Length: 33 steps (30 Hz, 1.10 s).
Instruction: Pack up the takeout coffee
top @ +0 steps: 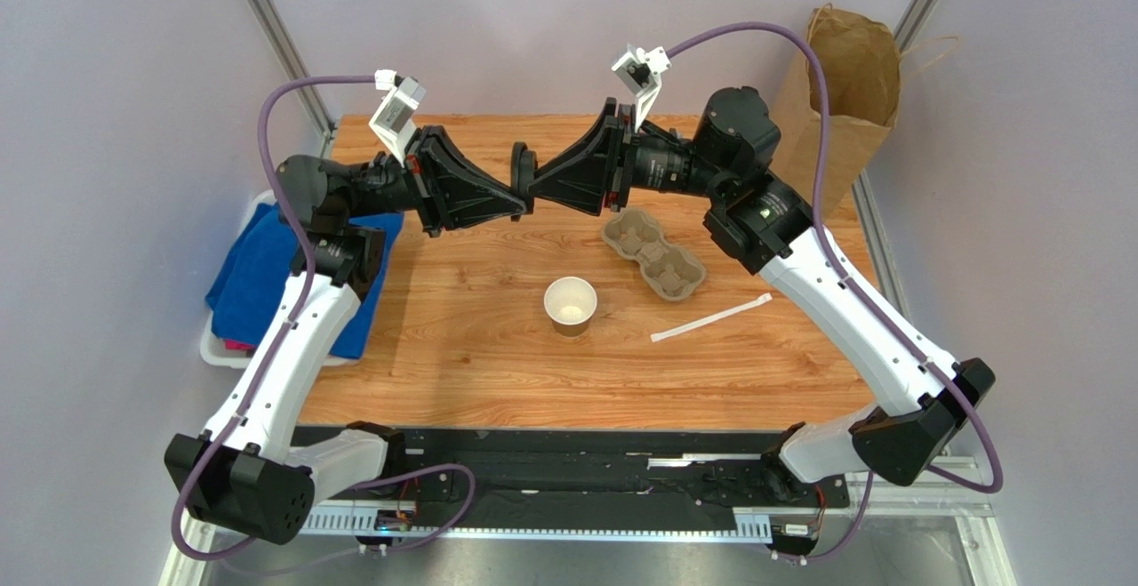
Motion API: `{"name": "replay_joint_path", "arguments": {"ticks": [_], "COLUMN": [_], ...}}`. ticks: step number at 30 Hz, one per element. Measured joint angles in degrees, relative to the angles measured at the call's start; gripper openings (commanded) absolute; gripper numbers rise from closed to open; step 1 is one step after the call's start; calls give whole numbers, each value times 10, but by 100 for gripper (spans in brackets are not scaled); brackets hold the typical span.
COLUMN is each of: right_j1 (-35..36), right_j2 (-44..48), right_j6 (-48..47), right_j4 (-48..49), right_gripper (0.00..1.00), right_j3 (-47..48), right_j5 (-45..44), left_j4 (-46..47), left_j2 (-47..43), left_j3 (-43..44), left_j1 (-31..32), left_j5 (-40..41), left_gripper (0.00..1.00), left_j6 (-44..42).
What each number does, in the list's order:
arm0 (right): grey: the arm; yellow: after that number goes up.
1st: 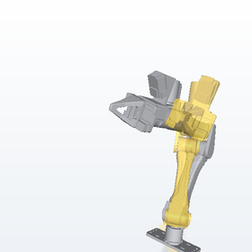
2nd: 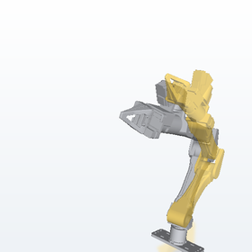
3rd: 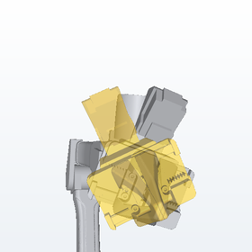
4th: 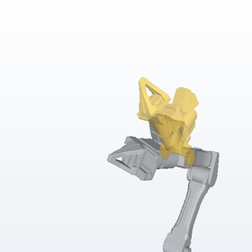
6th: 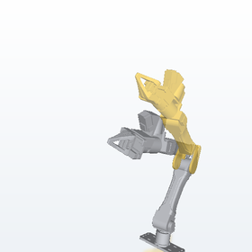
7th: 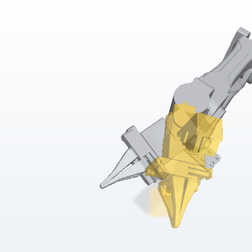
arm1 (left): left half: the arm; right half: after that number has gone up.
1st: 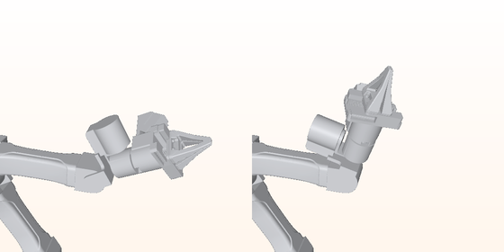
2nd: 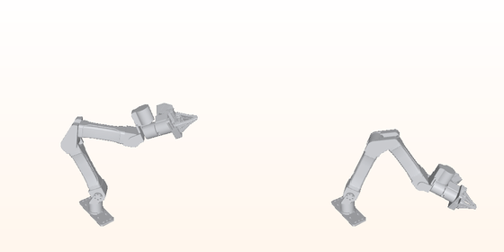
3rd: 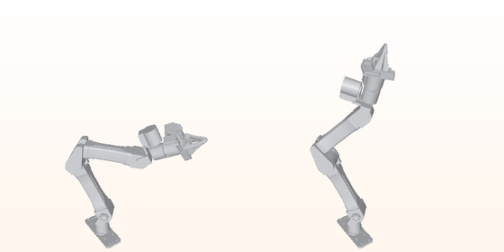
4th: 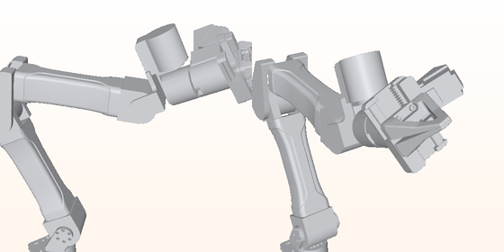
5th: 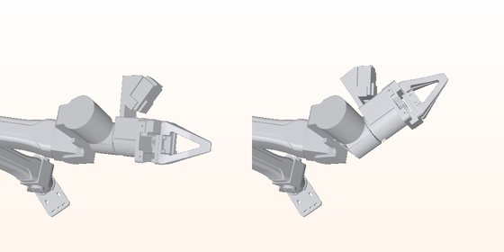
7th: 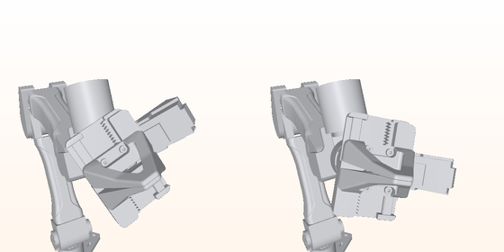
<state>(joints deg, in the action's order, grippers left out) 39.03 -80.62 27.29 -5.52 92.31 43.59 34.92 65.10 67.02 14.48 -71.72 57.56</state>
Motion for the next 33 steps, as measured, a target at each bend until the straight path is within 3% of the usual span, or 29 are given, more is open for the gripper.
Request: {"name": "replay_joint_path", "arguments": {"ticks": [17,18,20,22,26,33], "right_j1": [14,15,15,16,14,5], "right_j2": [8,8,9,9,13,14], "right_j6": [8,8,7,4,-1,-42], "right_j4": [17,17,18,18,13,-35], "right_gripper": [33,29,0,0,0,0], "right_j3": [-25,-25,-25,-25,-24,-18], "right_j5": [-11,-13,-13,-14,-17,-29], "left_j4": [0,0,1,0,-3,-99], "left_j2": [14,14,15,15,17,-21], "left_j3": [19,21,21,22,21,-6], "left_j1": [1,1,2,4,3,-8], "left_j5": [1,1,2,3,12,15], "left_gripper": [0,0,1,4,35,55], "left_j6": [3,3,3,3,-2,-71]}}
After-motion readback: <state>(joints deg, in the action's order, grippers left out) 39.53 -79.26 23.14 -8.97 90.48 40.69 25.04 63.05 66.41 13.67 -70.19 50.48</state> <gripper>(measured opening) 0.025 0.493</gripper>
